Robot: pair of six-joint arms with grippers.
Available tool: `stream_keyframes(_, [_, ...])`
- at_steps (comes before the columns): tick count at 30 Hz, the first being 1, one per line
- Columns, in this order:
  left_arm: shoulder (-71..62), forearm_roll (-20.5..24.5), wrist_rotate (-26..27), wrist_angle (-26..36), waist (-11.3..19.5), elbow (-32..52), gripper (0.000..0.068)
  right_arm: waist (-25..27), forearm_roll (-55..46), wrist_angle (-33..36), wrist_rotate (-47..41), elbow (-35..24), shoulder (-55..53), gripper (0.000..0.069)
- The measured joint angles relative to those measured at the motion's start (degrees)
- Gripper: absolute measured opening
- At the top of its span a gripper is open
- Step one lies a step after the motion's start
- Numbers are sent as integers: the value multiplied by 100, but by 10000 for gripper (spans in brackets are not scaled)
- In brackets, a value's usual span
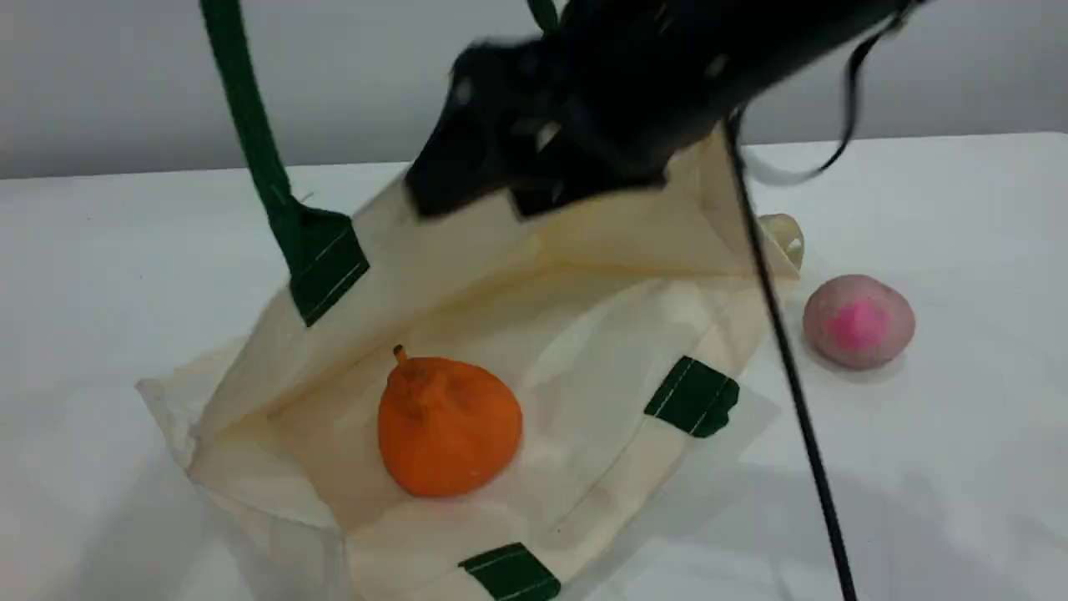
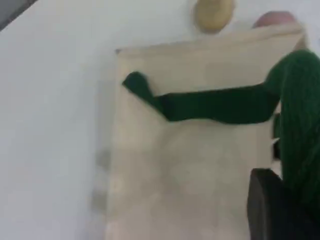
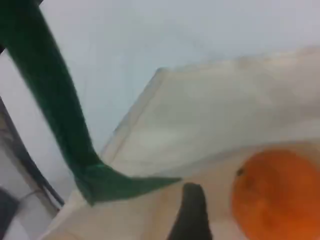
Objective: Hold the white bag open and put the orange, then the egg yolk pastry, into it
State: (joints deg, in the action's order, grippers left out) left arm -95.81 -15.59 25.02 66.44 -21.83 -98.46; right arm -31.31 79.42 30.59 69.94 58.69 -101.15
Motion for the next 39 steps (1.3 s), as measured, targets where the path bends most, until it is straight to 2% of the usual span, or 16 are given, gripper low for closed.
stream_keyframes(2, [32, 189, 0, 0, 7, 0, 65, 197, -446, 4, -371, 0, 278, 540])
stream_keyframes(5, [141, 199, 0, -76, 145, 0, 65, 534, -1099, 4, -949, 0, 524, 540])
stream_keyframes(11, [545, -70, 0, -74, 667, 0, 65, 1279, -1738, -51, -1683, -32, 524, 540])
stream_keyframes(14, [659, -423, 120, -74, 883, 0, 65, 1491, -1732, -211, -1692, -146, 480, 540])
stream_keyframes(17, [654, -843, 329, -44, 888, 0, 65, 1491, -1710, -462, -1692, -237, 301, 540])
stream_keyframes(20, [642, -980, 342, -50, 861, 0, 65, 1470, -1607, -566, -1681, -236, 9, 540])
stream_keyframes(24, [631, -995, 340, -50, 862, 0, 65, 1470, -1606, -895, -1681, -230, -357, 540])
stream_keyframes(33, [631, -1036, 340, -39, 862, 0, 65, 1470, -1472, -2164, -1574, -226, -716, 540])
stream_keyframes(39, [631, -1031, 340, -24, 862, 0, 65, 1475, -1472, -2402, -1562, -93, -745, 540])
